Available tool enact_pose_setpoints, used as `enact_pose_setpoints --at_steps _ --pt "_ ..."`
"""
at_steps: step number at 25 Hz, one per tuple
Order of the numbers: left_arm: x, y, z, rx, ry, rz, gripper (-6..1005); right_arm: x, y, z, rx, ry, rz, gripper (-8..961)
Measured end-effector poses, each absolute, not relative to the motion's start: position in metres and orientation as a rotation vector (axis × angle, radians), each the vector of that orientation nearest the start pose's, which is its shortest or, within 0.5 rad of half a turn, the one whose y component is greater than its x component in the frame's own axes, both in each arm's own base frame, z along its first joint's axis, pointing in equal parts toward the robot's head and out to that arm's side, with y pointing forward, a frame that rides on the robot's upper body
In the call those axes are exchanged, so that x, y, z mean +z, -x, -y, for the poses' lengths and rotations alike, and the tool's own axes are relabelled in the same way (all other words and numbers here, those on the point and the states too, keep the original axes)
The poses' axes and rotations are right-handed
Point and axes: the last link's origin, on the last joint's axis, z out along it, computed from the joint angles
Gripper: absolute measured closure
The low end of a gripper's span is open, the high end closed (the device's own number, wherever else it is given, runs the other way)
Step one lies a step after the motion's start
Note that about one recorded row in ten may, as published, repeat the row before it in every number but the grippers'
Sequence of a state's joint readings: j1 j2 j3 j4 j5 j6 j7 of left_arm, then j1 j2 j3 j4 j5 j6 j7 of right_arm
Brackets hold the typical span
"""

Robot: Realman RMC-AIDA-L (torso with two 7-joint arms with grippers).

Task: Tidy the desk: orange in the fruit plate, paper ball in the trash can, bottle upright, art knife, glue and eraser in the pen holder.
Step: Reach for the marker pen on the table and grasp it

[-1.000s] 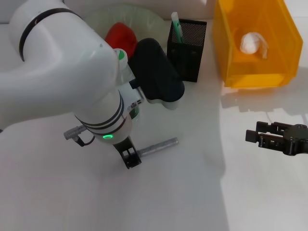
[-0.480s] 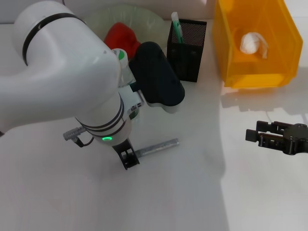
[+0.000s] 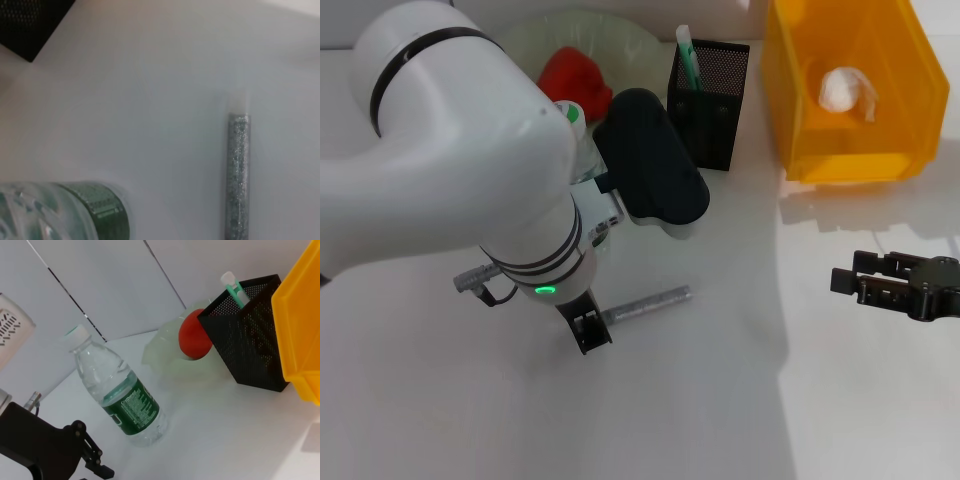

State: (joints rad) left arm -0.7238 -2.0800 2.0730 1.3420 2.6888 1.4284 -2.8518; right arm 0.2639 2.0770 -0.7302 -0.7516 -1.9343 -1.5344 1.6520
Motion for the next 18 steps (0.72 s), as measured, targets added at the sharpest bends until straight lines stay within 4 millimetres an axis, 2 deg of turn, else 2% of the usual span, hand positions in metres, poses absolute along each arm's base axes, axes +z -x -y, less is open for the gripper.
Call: enact_pose_setpoints --at_steps 18 --pt "-0.1036 0.1395 -0.3057 0.942 2.651 0.369 811 0.0162 -0.3295 -0.2686 0.697 2.459 -1.183 371"
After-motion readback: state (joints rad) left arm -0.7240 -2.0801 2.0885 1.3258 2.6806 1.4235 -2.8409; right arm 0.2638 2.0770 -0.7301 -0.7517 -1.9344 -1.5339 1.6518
